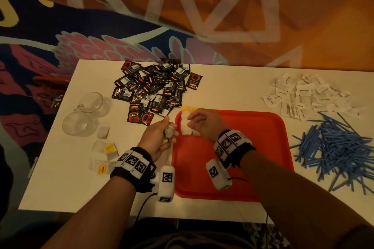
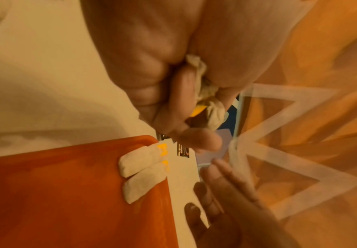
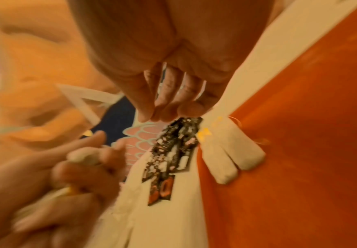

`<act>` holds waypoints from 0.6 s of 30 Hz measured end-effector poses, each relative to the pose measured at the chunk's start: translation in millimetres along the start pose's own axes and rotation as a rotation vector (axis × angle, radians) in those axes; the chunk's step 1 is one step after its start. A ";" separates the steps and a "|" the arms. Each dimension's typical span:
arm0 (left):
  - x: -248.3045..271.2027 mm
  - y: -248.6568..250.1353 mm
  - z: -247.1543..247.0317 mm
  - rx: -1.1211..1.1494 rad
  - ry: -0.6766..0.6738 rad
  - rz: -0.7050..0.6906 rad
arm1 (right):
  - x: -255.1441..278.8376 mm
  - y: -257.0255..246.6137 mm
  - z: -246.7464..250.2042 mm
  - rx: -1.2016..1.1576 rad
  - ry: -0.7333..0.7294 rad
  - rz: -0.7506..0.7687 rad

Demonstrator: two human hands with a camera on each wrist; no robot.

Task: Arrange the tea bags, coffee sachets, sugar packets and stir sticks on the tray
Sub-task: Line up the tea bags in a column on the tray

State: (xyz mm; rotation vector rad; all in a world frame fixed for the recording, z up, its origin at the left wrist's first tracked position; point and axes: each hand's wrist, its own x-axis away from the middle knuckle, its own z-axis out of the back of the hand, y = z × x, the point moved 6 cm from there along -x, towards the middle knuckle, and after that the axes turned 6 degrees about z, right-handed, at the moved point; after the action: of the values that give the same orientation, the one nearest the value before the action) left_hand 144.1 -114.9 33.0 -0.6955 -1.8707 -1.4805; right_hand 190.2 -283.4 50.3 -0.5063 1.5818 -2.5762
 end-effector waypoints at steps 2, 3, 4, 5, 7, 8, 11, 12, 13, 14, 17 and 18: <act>3.6 6.6 -7.7 0.031 -0.031 -0.013 | 5.7 -27.1 1.1 -0.064 -0.045 0.126; 5.5 9.7 -10.7 0.035 -0.041 -0.024 | 9.2 -39.8 2.2 -0.068 -0.066 0.166; 7.1 13.2 -13.8 0.034 -0.051 -0.037 | 13.1 -50.4 3.3 -0.057 -0.076 0.185; 9.5 16.7 -17.3 0.032 -0.063 -0.053 | 15.9 -58.0 3.9 -0.036 -0.080 0.192; 16.2 24.6 -26.7 0.029 -0.095 -0.091 | 19.6 -64.8 3.8 0.088 -0.078 0.188; 19.4 29.0 -31.8 0.012 -0.112 -0.116 | 20.5 -66.0 4.0 0.171 -0.068 0.198; 30.5 41.0 -44.5 -0.083 -0.134 -0.178 | 21.6 -69.6 11.2 0.179 -0.021 0.195; 32.9 43.8 -45.7 -0.093 -0.139 -0.187 | 21.5 -69.8 16.2 0.116 -0.008 0.161; 34.7 45.9 -45.9 -0.088 -0.152 -0.187 | 20.9 -68.7 21.4 0.068 0.012 0.128; 36.2 47.3 -45.4 -0.074 -0.169 -0.183 | 19.8 -66.7 26.6 0.040 0.044 0.103; 37.3 49.4 -40.0 -0.029 -0.184 -0.159 | 15.9 -58.9 35.4 -0.098 0.067 0.005; 36.5 49.4 -37.7 -0.029 -0.173 -0.157 | 15.1 -56.6 34.9 -0.181 0.062 -0.030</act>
State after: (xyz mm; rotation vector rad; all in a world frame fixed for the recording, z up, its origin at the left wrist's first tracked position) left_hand 162.9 -140.0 97.9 -0.7239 -2.0789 -1.5922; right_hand 193.0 -290.5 118.0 -0.4713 1.8529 -2.5061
